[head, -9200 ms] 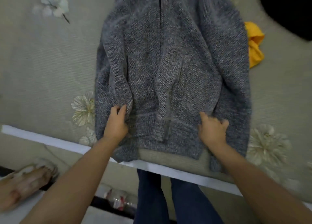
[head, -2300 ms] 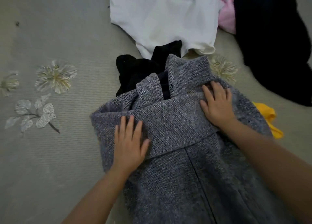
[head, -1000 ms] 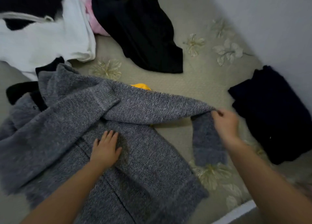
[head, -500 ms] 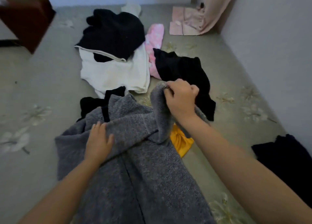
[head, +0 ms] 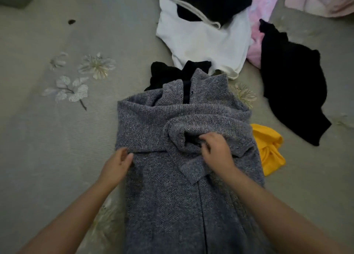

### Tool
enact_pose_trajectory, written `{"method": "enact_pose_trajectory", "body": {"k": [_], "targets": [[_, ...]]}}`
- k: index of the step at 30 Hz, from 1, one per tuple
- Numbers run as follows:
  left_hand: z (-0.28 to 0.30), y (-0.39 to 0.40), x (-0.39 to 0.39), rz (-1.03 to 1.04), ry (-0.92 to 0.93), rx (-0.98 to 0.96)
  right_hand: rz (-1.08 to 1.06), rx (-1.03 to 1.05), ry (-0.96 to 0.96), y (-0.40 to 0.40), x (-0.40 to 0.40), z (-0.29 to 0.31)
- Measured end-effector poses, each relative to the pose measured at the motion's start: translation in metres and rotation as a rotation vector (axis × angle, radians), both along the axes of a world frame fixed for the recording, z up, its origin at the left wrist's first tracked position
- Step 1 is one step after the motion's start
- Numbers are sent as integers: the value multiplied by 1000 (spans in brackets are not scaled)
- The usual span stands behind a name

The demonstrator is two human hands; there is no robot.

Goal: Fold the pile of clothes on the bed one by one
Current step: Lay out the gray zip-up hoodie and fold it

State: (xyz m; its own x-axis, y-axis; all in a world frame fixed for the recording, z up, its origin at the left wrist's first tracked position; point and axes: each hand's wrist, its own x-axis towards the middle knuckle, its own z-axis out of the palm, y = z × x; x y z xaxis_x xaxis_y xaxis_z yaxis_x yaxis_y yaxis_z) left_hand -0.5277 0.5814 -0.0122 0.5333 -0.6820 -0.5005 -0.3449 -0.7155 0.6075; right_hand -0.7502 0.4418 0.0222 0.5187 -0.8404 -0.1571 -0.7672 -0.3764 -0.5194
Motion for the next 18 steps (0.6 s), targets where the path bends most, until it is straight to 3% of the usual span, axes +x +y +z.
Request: {"method": "enact_pose_trajectory", "body": {"k": [2,5,7,9,12,14,16,18], "targets": [[-11,-18,-18,21,158,-36,-69,-81,135,-24,-25,-9],[-23,-52,-50,23,373,-33,5,-73,475,-60,-51,-24],[-35,-73,-69,55,435,8,73,-44,655,-73,-57,-33],[-48,-90,-79,152,415,57,106,-85,715,-79,-61,-44],[-63,-101,-82,291,414,96,72,-140,574,-84,-60,-50],[-60,-94,-81,344,525,-14,80,-200,405,-80,-61,-42],[-45,-81,-73,319,662,-142,76,-366,173,-67,-73,-31],[-28,-67,-53,153,622,-283,142,-455,101,-51,-96,-25]]}}
